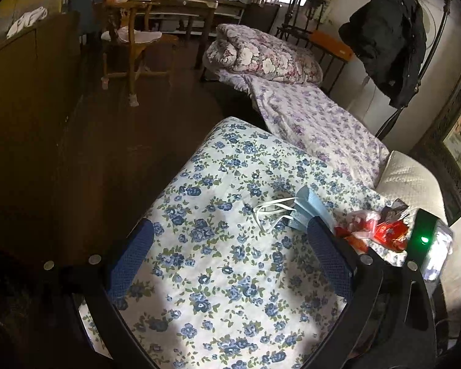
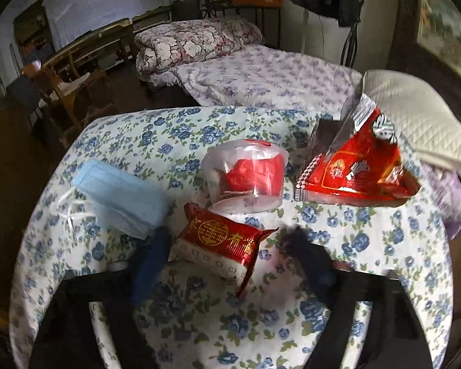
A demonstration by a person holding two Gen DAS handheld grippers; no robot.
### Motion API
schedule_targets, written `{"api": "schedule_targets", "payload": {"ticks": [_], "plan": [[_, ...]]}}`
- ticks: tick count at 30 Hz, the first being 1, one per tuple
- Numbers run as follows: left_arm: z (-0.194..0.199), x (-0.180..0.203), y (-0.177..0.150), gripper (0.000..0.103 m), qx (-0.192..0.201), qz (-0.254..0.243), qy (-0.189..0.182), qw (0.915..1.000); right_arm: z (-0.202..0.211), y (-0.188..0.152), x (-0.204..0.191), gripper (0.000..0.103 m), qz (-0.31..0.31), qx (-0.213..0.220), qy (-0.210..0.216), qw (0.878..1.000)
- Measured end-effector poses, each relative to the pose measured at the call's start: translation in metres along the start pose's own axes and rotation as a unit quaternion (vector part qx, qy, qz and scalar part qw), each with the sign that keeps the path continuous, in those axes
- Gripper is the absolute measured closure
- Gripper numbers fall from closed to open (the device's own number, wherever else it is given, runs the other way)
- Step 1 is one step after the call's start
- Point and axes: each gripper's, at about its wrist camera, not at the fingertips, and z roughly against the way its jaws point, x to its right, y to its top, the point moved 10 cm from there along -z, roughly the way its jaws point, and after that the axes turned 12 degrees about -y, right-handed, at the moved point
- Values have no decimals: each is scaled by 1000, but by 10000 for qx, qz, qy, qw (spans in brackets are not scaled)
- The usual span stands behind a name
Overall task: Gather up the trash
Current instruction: 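Grasp the small red snack packet with the right tool while the left tool grasps the blue face mask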
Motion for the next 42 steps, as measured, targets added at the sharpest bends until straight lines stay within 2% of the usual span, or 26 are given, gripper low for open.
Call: {"api": "schedule_targets", "payload": {"ticks": [1,4,9,13,16,24,29,31,33,34,35,36,37,39,42], "plan": [[-2,0,0,7,-22,-12,22,10000,4,-3,2,54,-55,-34,72,10000],[-10,2,-3,7,-118,-45,59,9999,18,-20,14,54,-356,-110,335,9987],[-27,16,-8,7,-219,-293,155,9992,34,-46,47,54,-699,8,313,9971],[-51,41,-13,7,-457,-431,29,9980,32,-45,61,53,-905,27,510,9946],[-66,52,-14,7,-537,-588,176,9967,31,-46,63,52,-938,71,622,9936],[-115,61,-13,7,-812,-446,195,9955,30,-41,60,50,-976,86,918,9909],[-136,62,-13,7,-973,-270,97,9948,29,-41,59,50,-865,81,870,9924],[-139,62,-11,8,-921,-298,101,9952,29,-40,57,46,-819,79,894,9926],[-142,66,-10,33,-869,-400,-9,9954,30,-39,54,40,-774,85,892,9930],[-143,70,-10,39,-891,-467,-120,9948,30,-39,53,39,-752,88,884,9932],[-143,74,-10,53,-904,-503,-212,9944,30,-39,52,37,-741,92,859,9935],[-142,77,-11,60,-920,-542,-305,9938,31,-39,52,35,-744,94,838,9937],[-142,79,-10,62,-906,-598,-300,9936,31,-39,53,35,-765,95,826,9936],[-142,82,-11,74,-908,-653,-344,9931,31,-39,55,34,-812,101,793,9935],[-136,81,-11,81,-951,-594,-407,9929,31,-39,59,34,-855,97,763,9934]]}}
